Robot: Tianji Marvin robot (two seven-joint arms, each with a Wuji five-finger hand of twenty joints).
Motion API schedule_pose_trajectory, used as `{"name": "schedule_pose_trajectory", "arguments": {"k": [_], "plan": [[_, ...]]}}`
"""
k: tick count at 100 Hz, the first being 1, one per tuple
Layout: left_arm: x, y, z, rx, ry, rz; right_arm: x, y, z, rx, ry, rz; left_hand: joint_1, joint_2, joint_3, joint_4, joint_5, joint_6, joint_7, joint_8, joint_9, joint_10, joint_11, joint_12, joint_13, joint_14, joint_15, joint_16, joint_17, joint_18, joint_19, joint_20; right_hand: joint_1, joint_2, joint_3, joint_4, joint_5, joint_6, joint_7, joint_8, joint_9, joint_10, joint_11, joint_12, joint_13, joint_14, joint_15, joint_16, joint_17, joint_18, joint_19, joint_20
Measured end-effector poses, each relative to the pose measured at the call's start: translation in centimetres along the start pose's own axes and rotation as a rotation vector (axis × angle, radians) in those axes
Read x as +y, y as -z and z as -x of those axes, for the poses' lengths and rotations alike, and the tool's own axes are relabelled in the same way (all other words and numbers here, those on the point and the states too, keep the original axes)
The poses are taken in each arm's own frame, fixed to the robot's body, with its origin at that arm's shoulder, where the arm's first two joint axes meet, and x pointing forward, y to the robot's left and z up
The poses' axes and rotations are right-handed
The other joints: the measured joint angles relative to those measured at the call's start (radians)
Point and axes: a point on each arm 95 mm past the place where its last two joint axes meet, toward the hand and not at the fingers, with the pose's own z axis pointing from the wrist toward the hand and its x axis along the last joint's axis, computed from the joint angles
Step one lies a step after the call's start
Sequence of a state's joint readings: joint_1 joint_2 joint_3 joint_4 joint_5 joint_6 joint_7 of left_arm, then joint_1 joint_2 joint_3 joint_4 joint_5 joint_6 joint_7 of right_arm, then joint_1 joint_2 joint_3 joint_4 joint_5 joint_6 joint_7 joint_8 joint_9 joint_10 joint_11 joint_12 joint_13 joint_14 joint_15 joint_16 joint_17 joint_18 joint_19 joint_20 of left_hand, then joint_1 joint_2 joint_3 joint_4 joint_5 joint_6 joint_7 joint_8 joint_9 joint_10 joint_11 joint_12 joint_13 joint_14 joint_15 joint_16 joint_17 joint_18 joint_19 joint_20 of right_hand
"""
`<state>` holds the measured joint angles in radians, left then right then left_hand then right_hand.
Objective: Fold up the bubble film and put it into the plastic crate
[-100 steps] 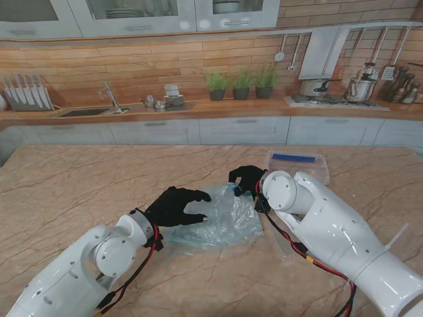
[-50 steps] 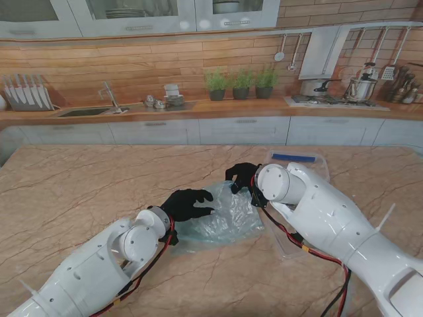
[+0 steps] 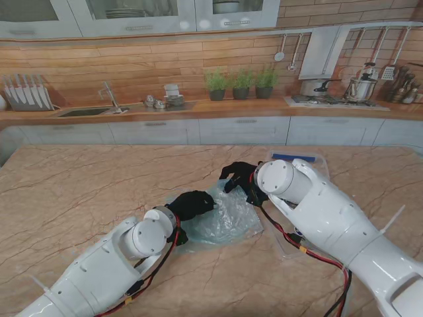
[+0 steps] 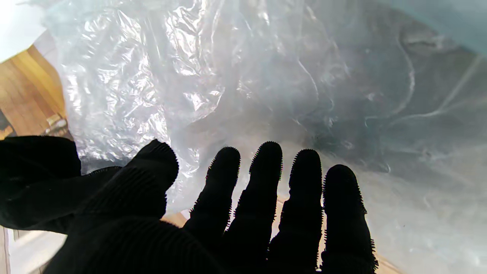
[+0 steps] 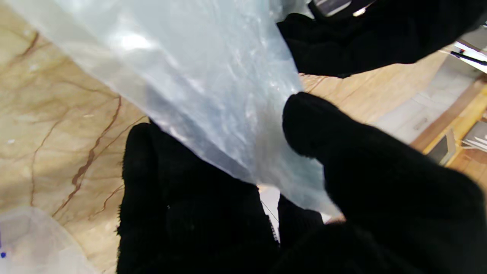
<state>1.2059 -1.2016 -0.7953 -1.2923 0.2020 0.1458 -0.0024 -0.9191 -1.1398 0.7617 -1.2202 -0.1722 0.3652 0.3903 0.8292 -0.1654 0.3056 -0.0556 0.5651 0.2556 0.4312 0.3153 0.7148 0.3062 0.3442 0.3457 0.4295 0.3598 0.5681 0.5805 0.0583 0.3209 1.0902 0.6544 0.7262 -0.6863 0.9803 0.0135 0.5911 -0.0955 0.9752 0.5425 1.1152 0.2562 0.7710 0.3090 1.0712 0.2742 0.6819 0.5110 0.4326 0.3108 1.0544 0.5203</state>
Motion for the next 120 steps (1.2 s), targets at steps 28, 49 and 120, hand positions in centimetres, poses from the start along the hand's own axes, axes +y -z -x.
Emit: {"name": "schedule_pose_trajectory", "arguments": {"k": [28,49,120], "plan": [[0.1,0.2,0.5,-0.004,0.213,0.017,-0.2,0.6,-0.5,0.011,-0.175,-0.025,-0.209,0.03,-0.304,0.001,-0.021,0.074,-0.164,-0.092,-0.063,0.061,-0.052,-0.041,-0.068,0.034,-0.064,-0.025,-0.098,0.012,-0.086,-0.026,-0.001,0.091,-0.015,-0.002,-0.015,0.099,-0.278,-0.067,-0.012,-0.003,-0.004,0.0,-0.021,0.0,0.022,0.01,-0.012,0.0,-0.001,0.01],[0.0,0.4,0.9,-0.014,0.338,0.024,-1.0,0.5,-1.1,0.038,-0.283,-0.078,-0.221,0.03,-0.304,0.001,-0.021,0.089,-0.222,-0.115,-0.076,0.073,-0.075,-0.06,-0.084,0.034,-0.086,-0.035,-0.128,0.008,-0.144,-0.045,-0.11,0.214,-0.29,-0.017,-0.094,0.15,-0.415,-0.041,-0.123,0.037,-0.034,0.028,-0.11,0.014,0.008,0.01,-0.076,0.0,-0.015,0.033],[0.0,0.9,0.8,-0.004,0.529,0.006,-3.2,-0.3,-1.3,0.064,-0.461,-0.2,-0.348,0.03,-0.314,0.01,-0.011,0.126,-0.333,-0.153,-0.096,0.099,-0.092,-0.091,-0.101,0.055,-0.159,-0.047,-0.146,0.021,-0.27,-0.072,-0.393,0.443,-0.565,-0.058,-0.314,0.197,-0.638,-0.085,-0.362,0.151,-0.225,-0.01,-0.388,0.082,-0.242,-0.101,-0.224,0.003,-0.26,0.082]]}}
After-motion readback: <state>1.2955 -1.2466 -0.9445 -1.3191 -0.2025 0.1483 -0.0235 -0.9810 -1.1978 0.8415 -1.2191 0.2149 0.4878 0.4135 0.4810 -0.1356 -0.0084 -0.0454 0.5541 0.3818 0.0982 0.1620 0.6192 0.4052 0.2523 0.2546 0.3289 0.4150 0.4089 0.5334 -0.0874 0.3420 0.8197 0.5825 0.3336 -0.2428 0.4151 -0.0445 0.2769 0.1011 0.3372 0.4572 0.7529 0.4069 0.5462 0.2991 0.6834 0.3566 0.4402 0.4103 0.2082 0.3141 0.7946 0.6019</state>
